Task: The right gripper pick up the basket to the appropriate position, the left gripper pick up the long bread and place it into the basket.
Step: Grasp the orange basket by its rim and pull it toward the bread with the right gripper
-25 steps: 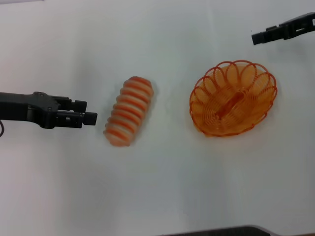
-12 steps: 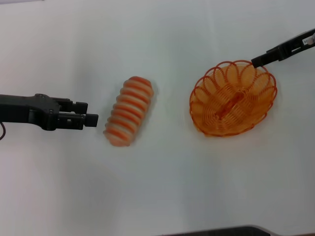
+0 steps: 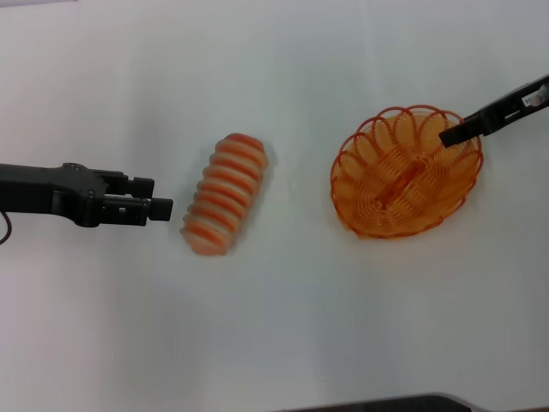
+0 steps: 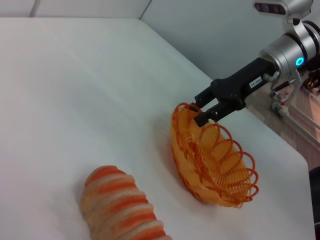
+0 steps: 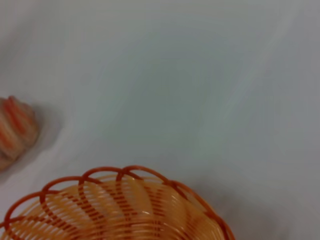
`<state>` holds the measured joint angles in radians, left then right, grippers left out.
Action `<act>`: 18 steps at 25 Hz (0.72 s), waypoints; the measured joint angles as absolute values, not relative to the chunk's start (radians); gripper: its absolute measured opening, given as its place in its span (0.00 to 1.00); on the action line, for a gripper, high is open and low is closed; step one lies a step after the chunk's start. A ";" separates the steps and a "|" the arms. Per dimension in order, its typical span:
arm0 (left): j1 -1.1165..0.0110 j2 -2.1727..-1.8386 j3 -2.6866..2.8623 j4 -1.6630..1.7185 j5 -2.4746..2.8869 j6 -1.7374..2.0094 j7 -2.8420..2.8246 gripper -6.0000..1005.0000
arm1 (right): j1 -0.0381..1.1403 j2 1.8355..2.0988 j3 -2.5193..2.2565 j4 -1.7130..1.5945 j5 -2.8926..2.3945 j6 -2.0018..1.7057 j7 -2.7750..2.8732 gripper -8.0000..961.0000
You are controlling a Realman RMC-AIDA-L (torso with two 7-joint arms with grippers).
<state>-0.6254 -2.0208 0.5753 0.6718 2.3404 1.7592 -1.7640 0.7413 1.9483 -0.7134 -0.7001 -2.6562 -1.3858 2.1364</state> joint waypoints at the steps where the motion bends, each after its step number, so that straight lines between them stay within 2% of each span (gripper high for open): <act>1: -0.625 -2.021 0.575 0.672 2.341 1.758 -1.764 0.67 | 0.742 1.952 -0.713 -0.700 -2.664 -1.382 2.134 0.64; 4: -0.626 -2.022 0.575 0.672 2.342 1.756 -1.764 0.67 | 0.743 1.960 -0.713 -0.699 -2.676 -1.375 2.131 0.64; 8: -0.628 -2.025 0.575 0.672 2.344 1.755 -1.764 0.67 | 0.747 1.962 -0.710 -0.704 -2.674 -1.374 2.129 0.41; 14: -0.629 -2.026 0.575 0.672 2.345 1.755 -1.764 0.67 | 0.746 1.966 -0.706 -0.708 -2.669 -1.381 2.124 0.19; 18: -0.629 -2.026 0.575 0.672 2.345 1.755 -1.764 0.67 | 0.730 1.964 -0.699 -0.710 -2.639 -1.387 2.122 0.13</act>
